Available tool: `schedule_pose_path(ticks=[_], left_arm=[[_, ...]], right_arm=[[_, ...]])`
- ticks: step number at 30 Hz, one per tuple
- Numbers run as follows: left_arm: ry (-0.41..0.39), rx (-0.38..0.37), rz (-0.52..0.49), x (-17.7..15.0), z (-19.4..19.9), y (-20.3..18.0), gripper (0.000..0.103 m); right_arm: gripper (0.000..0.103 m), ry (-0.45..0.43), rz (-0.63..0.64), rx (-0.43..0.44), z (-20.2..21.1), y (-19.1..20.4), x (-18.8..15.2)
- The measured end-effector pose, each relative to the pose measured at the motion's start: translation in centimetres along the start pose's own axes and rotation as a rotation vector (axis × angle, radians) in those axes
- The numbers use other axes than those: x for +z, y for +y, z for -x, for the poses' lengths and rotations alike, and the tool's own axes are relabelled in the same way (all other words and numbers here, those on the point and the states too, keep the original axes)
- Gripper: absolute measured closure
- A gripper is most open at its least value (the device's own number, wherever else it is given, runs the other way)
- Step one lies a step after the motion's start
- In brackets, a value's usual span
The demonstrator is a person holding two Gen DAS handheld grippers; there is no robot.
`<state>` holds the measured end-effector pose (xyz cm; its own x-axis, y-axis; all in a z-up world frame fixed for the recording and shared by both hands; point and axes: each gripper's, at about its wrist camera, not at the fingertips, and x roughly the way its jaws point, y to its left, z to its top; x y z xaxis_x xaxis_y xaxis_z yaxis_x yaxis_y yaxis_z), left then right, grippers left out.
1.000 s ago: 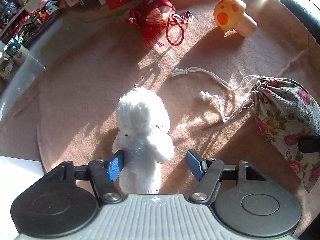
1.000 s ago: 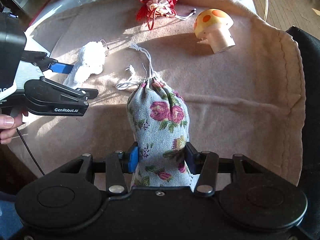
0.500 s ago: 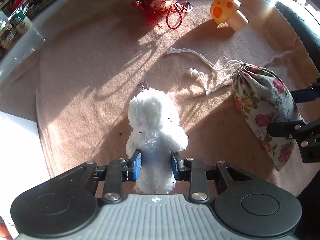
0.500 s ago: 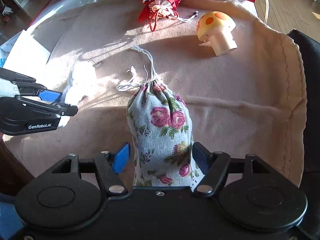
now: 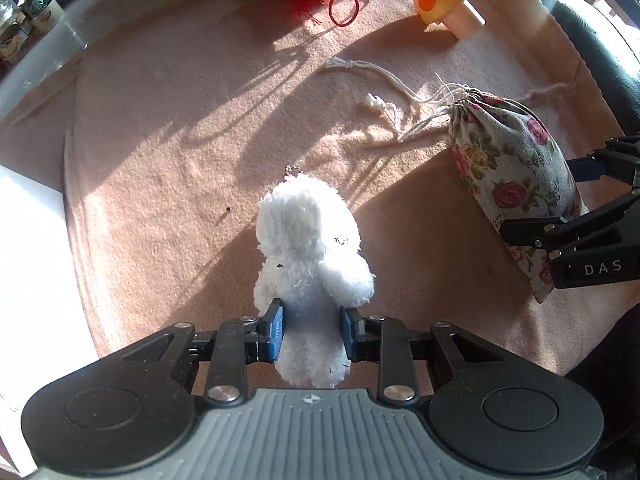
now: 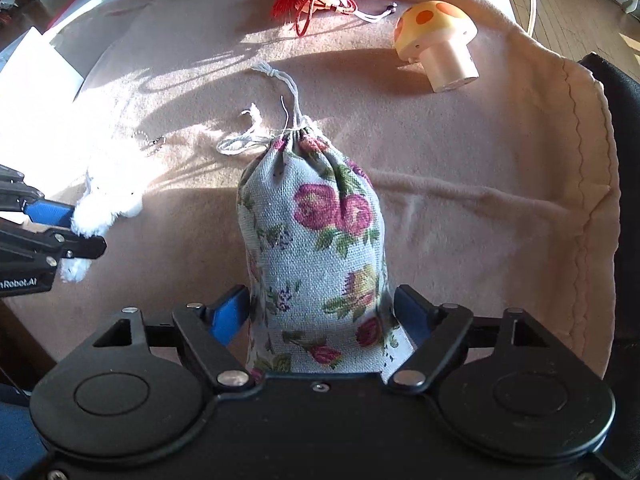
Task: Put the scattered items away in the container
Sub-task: 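Carry the white bear and floral bag over the white box with both grippers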
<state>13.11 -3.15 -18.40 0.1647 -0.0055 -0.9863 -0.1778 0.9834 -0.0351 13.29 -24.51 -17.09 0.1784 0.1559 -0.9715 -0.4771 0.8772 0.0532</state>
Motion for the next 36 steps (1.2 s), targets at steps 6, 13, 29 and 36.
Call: schedule_pose_path(ticks=[6,13,29,36], left_arm=[[0.007,0.013,-0.01,-0.6,0.4,0.3,0.074],[0.008,0.042,-0.018,-1.3,-0.3,0.7,0.067],[0.025,0.048,-0.084,0.0,-1.0,-1.6,0.068],[0.011,0.063,-0.087,-1.1,2.0,-0.5,0.068]], right_arm=[[0.025,0.004,0.005,-0.013,-0.3,0.2,0.1],[0.024,0.002,-0.002,-0.029,-0.6,0.5,0.5],[0.048,-0.003,0.057,-0.027,0.2,1.2,0.2],[0.053,0.008,-0.038,0.08,1.4,0.1,-0.2]])
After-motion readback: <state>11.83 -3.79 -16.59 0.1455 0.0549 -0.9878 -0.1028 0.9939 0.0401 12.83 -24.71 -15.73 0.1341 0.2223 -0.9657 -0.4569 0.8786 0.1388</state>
